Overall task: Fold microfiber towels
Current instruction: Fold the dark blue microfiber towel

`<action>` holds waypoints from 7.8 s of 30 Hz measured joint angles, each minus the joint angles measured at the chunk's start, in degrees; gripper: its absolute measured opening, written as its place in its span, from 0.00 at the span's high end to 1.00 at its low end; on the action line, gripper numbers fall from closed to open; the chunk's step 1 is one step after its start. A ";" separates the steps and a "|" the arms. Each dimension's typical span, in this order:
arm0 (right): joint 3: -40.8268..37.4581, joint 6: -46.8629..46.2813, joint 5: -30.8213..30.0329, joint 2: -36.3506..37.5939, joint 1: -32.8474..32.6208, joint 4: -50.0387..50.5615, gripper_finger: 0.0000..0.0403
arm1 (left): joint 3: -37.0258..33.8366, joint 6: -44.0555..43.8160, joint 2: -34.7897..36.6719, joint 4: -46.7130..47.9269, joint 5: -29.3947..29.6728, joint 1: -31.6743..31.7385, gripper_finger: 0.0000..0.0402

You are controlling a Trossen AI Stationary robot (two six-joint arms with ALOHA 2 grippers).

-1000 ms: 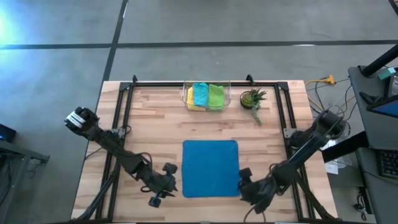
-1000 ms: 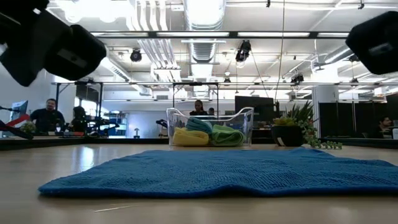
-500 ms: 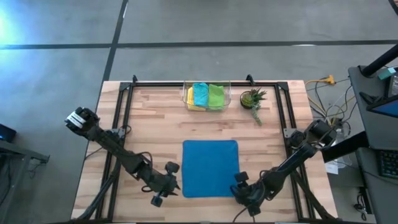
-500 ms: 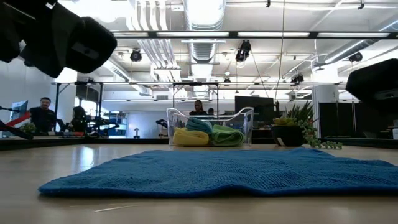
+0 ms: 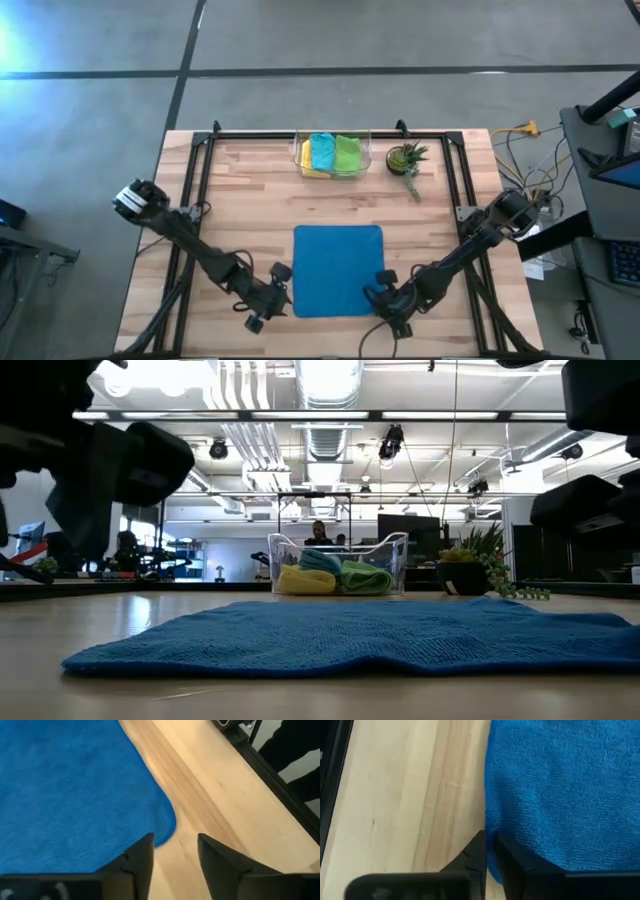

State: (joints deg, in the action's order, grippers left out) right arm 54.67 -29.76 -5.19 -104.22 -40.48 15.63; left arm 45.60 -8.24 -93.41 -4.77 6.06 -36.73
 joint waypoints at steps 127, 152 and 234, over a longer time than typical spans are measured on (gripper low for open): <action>-8.07 1.53 1.64 17.92 29.16 9.06 0.98 | 4.56 -17.89 0.77 20.82 20.57 16.17 0.99; -10.77 -4.37 3.80 24.93 23.74 -2.54 0.70 | 3.43 -21.63 1.53 21.93 5.66 17.53 0.51; -6.22 -38.65 -18.43 19.02 10.73 13.85 0.90 | 5.91 -33.62 -7.77 -8.27 -16.19 24.81 1.00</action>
State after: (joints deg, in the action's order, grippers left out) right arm 48.44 -68.41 -23.62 -85.21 -29.76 29.48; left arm 51.51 -41.86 -101.19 -13.03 -10.13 -11.92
